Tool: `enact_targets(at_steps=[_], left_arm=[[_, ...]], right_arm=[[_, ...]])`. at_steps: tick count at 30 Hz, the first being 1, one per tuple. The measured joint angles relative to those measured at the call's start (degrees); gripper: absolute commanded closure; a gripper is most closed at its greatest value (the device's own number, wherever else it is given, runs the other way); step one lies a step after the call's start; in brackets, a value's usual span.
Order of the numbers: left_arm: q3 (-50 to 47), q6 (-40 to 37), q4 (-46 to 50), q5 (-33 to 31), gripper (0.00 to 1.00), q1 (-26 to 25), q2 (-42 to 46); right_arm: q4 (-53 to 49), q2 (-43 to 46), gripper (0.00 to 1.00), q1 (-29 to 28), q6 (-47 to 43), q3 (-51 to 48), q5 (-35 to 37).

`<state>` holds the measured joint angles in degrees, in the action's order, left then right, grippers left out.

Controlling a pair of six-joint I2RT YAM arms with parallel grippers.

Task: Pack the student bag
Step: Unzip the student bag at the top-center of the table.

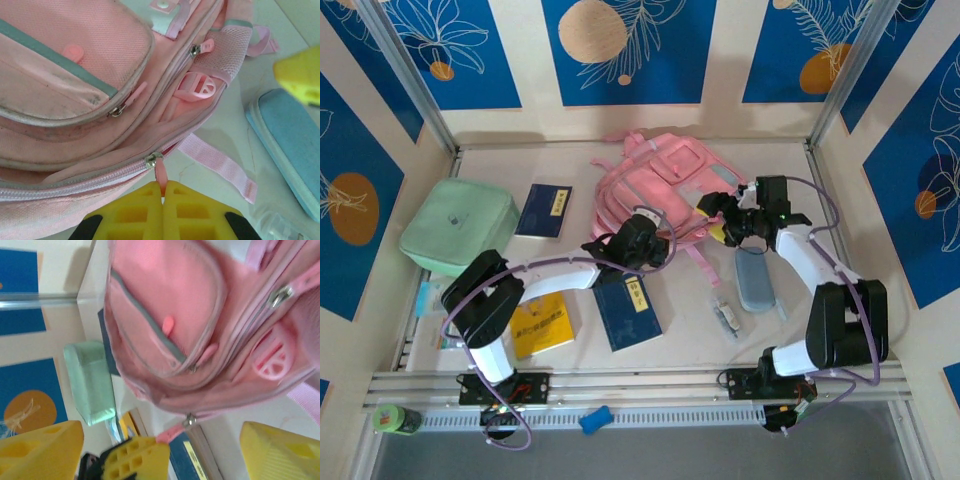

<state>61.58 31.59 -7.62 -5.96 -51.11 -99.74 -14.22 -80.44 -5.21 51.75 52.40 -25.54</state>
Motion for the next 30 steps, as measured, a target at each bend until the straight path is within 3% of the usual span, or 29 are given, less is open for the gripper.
enact_targets(at_steps=[5, 15, 26, 30], left_arm=[[0.6, -0.1, -0.3, 0.5, 1.0, 0.0, -0.3], [1.0, -0.2, -0.5, 1.1, 1.0, 0.0, -0.5], [0.9, -0.2, -0.4, 1.0, 1.0, 0.0, -0.5], [0.9, -0.3, -0.3, 0.9, 1.0, 0.0, -0.5]], right_arm=[[2.2, 0.5, 0.12, -4.2, 4.7, -3.5, 0.1], [10.6, -0.6, 0.22, -9.2, 14.1, -8.4, 5.8], [11.1, -2.7, 0.43, -9.1, 18.2, -10.8, 12.3], [12.1, -6.3, 0.56, -9.4, 18.5, -10.6, 13.7]])
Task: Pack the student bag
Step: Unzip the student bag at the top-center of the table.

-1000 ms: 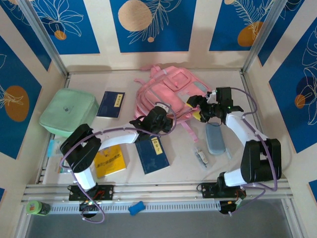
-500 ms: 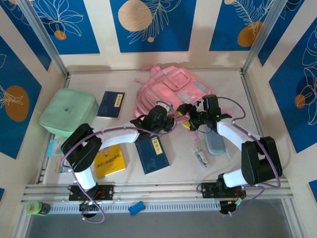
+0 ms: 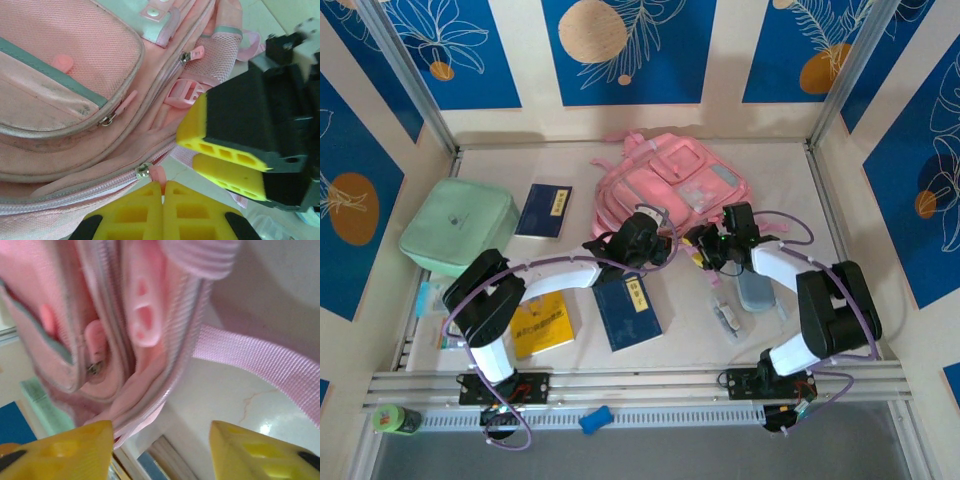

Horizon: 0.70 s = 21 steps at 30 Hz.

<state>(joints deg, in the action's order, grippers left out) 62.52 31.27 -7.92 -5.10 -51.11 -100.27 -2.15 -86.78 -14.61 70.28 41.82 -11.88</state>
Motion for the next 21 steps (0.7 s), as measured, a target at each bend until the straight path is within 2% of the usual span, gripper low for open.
enact_targets(at_steps=[8, 10, 21], left_arm=[[-1.9, -1.9, 1.2, -2.0, 1.0, 0.0, 0.9], [-2.8, -2.1, 1.4, -2.6, 1.0, 0.0, 1.8], [-9.0, -3.3, 1.8, -4.2, 1.0, 1.2, 6.4]], right_arm=[[-2.8, -3.4, 0.92, 0.9, -4.7, 5.6, 1.7], [-4.0, -3.4, 0.98, 1.7, -6.4, 6.8, 1.5], [-9.1, -4.9, 1.0, 7.8, -13.8, 11.7, 1.2]])
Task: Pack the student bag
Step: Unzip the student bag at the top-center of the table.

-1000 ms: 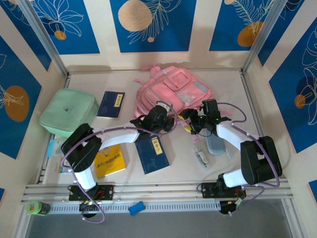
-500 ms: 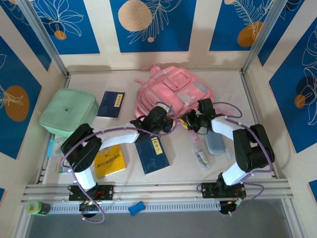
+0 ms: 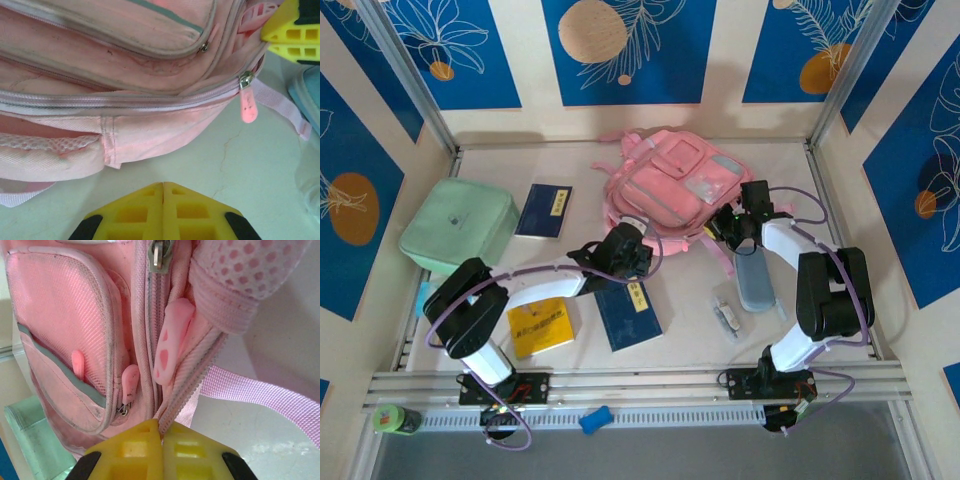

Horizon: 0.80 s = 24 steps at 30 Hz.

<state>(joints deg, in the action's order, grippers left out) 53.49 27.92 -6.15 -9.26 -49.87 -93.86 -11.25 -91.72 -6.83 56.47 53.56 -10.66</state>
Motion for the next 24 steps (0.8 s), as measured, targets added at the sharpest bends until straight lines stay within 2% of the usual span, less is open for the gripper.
enact_targets(at_steps=[4, 6, 9, 13, 17, 24], left_arm=[[0.9, -0.2, 1.2, 2.7, 1.0, 0.1, -0.2], [3.0, 0.0, 1.6, 5.2, 0.85, 0.1, -1.0], [7.7, 1.0, 1.5, 8.8, 0.69, -0.3, -4.1], [11.0, 3.7, 1.7, 10.2, 0.55, -1.3, -7.3], [12.9, 7.9, 3.1, 10.1, 0.49, -1.9, -10.4], [15.8, 13.0, 6.1, 9.2, 0.48, -2.0, -14.3]], right_arm=[[0.0, 0.0, 1.0, -1.5, -0.6, 0.0, 0.0], [0.0, 0.0, 1.0, -2.0, -0.6, 0.0, -0.1], [0.0, 0.0, 1.0, -2.4, -0.6, 0.0, -0.2], [0.0, 0.0, 1.0, -2.5, -0.5, 0.0, -0.2], [0.0, 0.0, 1.0, -2.6, -0.6, 0.0, -0.2], [-0.2, 0.0, 1.0, -2.6, -0.5, 0.1, -0.3]])
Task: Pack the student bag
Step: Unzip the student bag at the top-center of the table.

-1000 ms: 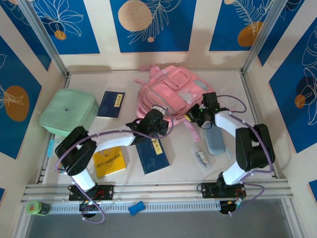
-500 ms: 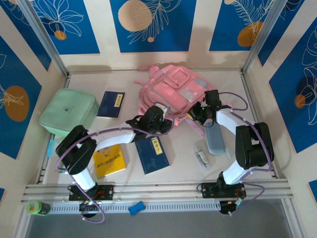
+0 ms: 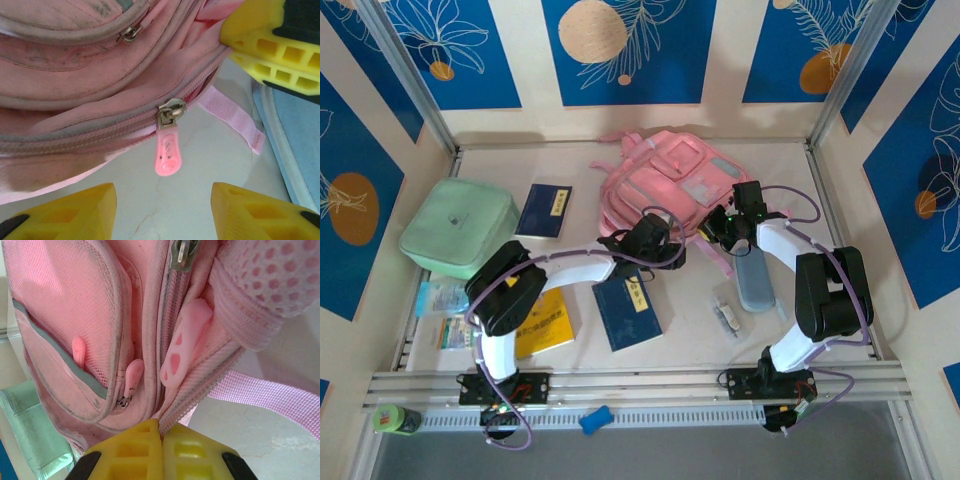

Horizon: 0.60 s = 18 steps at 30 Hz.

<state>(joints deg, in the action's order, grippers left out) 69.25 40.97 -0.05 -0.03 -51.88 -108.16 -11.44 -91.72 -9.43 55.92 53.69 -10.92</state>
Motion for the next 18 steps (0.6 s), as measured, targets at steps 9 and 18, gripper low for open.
enact_targets(at_steps=[9, 18], left_arm=[[6.0, 2.8, 2.7, 0.0, 0.51, 0.0, -3.4], [10.3, 5.4, 5.8, -3.7, 0.67, 0.0, -6.4]], right_arm=[[0.0, 0.0, 1.0, 0.0, 0.0, 0.0, 0.0], [0.0, 0.0, 1.0, 0.0, 0.2, 0.0, -0.2]])
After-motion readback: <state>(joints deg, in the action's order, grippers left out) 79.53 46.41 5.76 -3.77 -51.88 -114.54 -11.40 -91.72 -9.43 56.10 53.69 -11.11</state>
